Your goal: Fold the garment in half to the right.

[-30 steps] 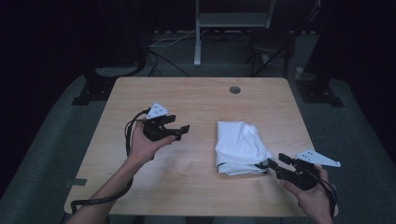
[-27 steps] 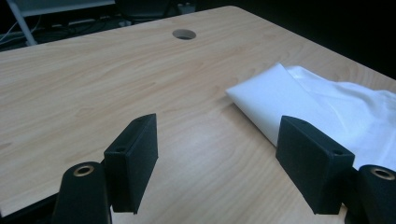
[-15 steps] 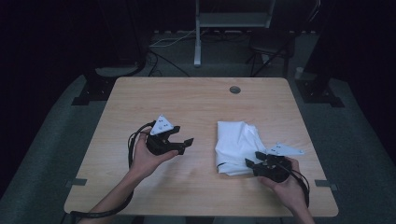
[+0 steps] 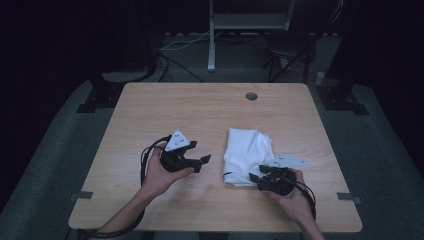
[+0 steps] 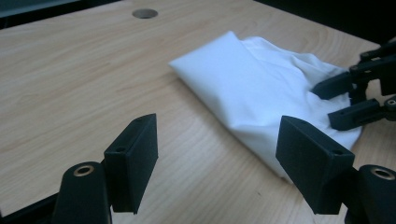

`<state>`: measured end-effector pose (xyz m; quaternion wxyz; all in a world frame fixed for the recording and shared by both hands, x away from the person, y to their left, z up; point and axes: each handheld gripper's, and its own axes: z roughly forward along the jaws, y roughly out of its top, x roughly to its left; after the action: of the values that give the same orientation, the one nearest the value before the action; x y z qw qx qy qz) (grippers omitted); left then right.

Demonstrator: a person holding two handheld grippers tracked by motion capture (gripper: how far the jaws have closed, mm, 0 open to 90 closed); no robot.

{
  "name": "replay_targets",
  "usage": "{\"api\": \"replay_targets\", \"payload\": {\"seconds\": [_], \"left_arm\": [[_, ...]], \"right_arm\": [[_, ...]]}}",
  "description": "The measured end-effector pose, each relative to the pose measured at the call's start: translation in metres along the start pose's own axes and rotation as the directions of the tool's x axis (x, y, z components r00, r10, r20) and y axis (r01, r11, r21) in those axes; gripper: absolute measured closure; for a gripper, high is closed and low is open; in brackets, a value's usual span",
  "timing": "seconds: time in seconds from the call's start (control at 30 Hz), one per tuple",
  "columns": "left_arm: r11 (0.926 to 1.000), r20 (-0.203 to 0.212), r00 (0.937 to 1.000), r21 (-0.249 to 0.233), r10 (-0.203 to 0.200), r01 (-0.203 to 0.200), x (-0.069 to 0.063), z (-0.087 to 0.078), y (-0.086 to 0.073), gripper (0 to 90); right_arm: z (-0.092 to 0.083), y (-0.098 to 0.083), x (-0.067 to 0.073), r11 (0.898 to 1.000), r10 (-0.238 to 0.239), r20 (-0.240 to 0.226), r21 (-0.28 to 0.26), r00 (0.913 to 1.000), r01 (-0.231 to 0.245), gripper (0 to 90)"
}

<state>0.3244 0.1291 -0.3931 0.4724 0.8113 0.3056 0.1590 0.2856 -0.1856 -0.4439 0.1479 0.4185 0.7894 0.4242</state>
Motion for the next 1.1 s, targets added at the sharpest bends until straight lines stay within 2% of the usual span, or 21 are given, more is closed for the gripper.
{"api": "replay_targets", "payload": {"seconds": [0.43, 0.57, 0.67, 0.9, 1.0, 1.07, 1.1], "left_arm": [[0.9989, 0.021, 0.9997, 0.045, 0.012, -0.013, -0.009, 0.01, -0.015, 29.3], [0.9986, 0.027, 0.9995, 0.05, 0.015, -0.017, -0.01, 0.012, -0.016, 29.3], [0.9987, 0.026, 0.9996, 0.049, 0.012, -0.014, -0.011, 0.014, -0.017, 29.3], [0.998, 0.04, 0.999, 0.059, 0.019, -0.022, -0.015, 0.018, -0.019, 29.3], [0.9973, 0.056, 0.9981, 0.067, 0.027, -0.031, -0.019, 0.022, -0.021, 29.3], [0.9966, 0.069, 0.997, 0.073, 0.034, -0.039, -0.021, 0.026, -0.022, 29.3], [0.9955, 0.076, 0.9961, 0.08, 0.044, -0.05, -0.021, 0.027, -0.023, 29.3]], "right_arm": [[0.03, 0.017, 0.029, 0.999, -0.039, -0.092, 0.0, 0.995, 0.04, 48.7], [0.029, 0.019, 0.028, 1.0, -0.019, -0.109, -0.002, 0.9938, 0.019, 45.1], [0.02, 0.025, 0.027, 1.0, 0.003, -0.121, -0.028, 0.9926, -0.006, 44.5], [-0.001, 0.05, 0.014, 0.993, 0.02, -0.073, -0.112, 0.9971, -0.028, 39.6], [0.0, 0.061, 0.001, 0.99, 0.054, -0.013, -0.131, 0.9984, -0.056, 39.4], [0.005, 0.07, -0.013, 0.986, 0.09, 0.047, -0.142, 0.9948, -0.083, 41.6], [0.006, 0.073, -0.017, 0.985, 0.103, 0.06, -0.143, 0.9928, -0.094, 43.4]]}}
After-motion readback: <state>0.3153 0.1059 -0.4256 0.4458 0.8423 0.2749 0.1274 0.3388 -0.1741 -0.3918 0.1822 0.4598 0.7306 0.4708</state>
